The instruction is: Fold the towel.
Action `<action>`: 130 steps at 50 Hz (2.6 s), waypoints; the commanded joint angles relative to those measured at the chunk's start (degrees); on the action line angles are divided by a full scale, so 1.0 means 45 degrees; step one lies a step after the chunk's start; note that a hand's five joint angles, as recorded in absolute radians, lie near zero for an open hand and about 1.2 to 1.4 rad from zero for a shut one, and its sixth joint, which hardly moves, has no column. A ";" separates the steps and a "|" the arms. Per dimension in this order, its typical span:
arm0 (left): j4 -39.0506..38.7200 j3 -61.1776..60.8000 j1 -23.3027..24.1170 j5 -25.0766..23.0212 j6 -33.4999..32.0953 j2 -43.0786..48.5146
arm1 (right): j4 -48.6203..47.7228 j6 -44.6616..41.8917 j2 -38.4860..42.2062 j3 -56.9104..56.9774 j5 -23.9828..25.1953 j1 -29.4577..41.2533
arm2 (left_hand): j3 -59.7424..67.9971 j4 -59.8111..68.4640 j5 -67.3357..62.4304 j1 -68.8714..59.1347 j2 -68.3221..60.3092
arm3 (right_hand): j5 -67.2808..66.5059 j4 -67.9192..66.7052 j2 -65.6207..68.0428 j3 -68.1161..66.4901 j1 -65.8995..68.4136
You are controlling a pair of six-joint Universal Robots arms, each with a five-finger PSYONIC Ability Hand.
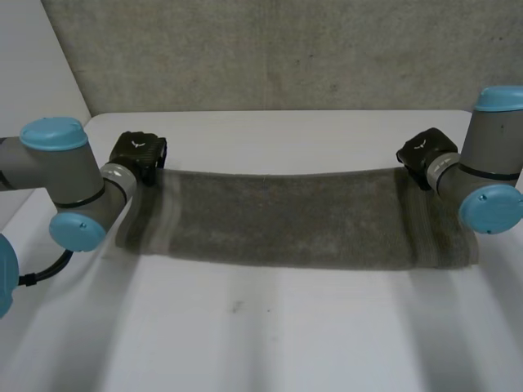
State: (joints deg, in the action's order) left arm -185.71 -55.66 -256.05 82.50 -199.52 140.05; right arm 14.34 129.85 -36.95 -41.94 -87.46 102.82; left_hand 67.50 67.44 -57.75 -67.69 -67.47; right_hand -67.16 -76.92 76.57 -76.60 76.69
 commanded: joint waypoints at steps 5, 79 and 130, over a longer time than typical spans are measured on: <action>0.0604 0.0298 0.0336 0.0162 -0.0077 0.0207 | 0.0016 0.0110 0.0672 0.1194 -0.0174 0.0139 | -1.2778 -1.2764 1.2833 1.2819 1.2772 | 1.4924 1.4872 -1.4793 1.4801 -1.4820; -0.1368 -0.8101 0.0102 -0.0053 0.1973 -0.6785 | -0.5804 -0.1296 -0.5793 -0.9939 0.0920 -0.4940 | -1.2778 -1.2764 1.2833 1.2819 1.2772 | -0.0632 -0.0683 0.0763 -0.0755 0.0735; -0.1465 -0.7222 0.1702 0.0103 0.2266 -0.6495 | -0.4476 0.3232 -0.5224 -0.8703 0.0431 0.5943 | -1.2778 -1.2764 1.2833 1.2819 1.2772 | 1.4924 1.4872 -1.4793 1.4801 -1.4820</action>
State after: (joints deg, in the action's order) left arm -192.23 -89.07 -251.70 82.65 -189.26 108.35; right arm -4.98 138.85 -53.72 -70.53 -85.72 135.54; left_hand 9.65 9.55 -1.72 -10.00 -9.55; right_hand -3.52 -14.73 14.32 -13.87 13.58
